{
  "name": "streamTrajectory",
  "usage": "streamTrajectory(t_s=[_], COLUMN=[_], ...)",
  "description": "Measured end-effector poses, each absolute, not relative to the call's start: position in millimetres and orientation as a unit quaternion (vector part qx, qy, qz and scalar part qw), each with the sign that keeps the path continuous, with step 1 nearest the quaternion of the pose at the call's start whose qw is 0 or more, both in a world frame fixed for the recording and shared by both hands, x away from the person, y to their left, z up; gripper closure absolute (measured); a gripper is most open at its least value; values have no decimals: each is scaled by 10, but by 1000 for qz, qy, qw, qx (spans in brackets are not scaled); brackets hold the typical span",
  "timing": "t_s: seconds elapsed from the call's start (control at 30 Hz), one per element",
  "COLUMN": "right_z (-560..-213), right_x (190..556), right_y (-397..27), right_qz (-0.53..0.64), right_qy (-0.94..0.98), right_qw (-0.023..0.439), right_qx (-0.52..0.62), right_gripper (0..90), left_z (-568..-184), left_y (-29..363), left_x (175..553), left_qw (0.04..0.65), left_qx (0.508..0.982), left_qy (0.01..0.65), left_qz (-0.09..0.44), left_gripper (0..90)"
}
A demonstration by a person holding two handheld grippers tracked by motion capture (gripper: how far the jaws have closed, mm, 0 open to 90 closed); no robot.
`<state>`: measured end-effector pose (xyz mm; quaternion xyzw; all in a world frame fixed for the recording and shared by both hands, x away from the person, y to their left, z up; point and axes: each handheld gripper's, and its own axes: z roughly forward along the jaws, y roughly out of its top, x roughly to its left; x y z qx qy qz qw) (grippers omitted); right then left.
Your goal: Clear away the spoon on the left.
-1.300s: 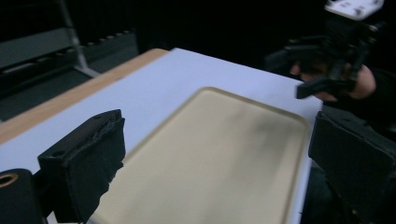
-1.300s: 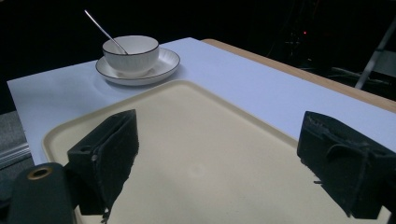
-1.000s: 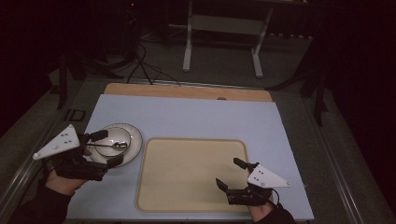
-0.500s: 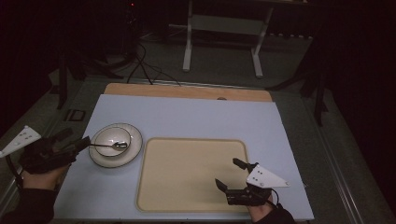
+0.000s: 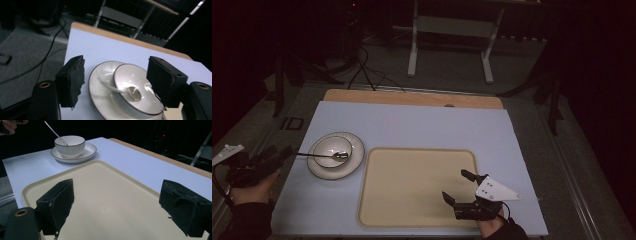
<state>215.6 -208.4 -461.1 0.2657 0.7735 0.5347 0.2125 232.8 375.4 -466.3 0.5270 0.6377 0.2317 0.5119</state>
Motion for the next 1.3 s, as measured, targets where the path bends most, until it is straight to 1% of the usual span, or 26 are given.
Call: streamTrajectory(t_s=[0.1, 0.27, 0.37, 0.43, 0.47, 0.53, 0.6, 0.67, 0.77, 0.83, 1.0, 1.1, 1.3], right_z=[-4612, -4612, -4614, -4614, -4614, -4615, -4616, -4615, -4617, -4617, -4617, -4618, -4620], right_x=[2160, 2158, 2160, 2160, 2161, 2163, 2164, 2163, 2166, 2166, 2167, 2168, 2171], right_y=[-2084, -2083, -2082, -2083, -2084, -2085, -2085, -2085, -2087, -2088, -2087, -2085, -2082], right_qz=[535, 535, 534, 535, 534, 534, 534, 534, 535, 535, 535, 535, 535], right_qy=[774, 773, 774, 774, 774, 774, 774, 775, 774, 774, 775, 775, 775], right_qw=[213, 212, 211, 211, 211, 210, 209, 209, 209, 208, 208, 207, 206], right_qx=[265, 266, 267, 267, 267, 267, 267, 266, 267, 267, 266, 266, 266], right_gripper=[129, 128, 129, 129, 129, 129, 129, 129, 128, 129, 129, 129, 129], left_z=[-4730, -4821, -4879, -4907, -4917, -4933, -4953, -4961, -4966, -4967, -4927, -4924, -4894], left_y=[3759, 3741, 3726, 3716, 3711, 3711, 3702, 3684, 3674, 3676, 3648, 3646, 3635], left_x=[2349, 2381, 2402, 2414, 2418, 2428, 2435, 2443, 2446, 2441, 2430, 2425, 2433], left_qw=[506, 505, 509, 516, 516, 522, 527, 526, 539, 562, 570, 577, 586], left_qx=[510, 483, 469, 459, 452, 440, 428, 426, 413, 401, 405, 398, 397], left_qy=[659, 685, 695, 699, 702, 707, 711, 713, 711, 700, 687, 686, 680], left_qz=[223, 208, 194, 186, 189, 184, 182, 185, 183, 182, 198, 193, 190], left_gripper=[340, 398, 456, 522, 530, 588, 620, 661, 730, 764, 858, 888, 895])
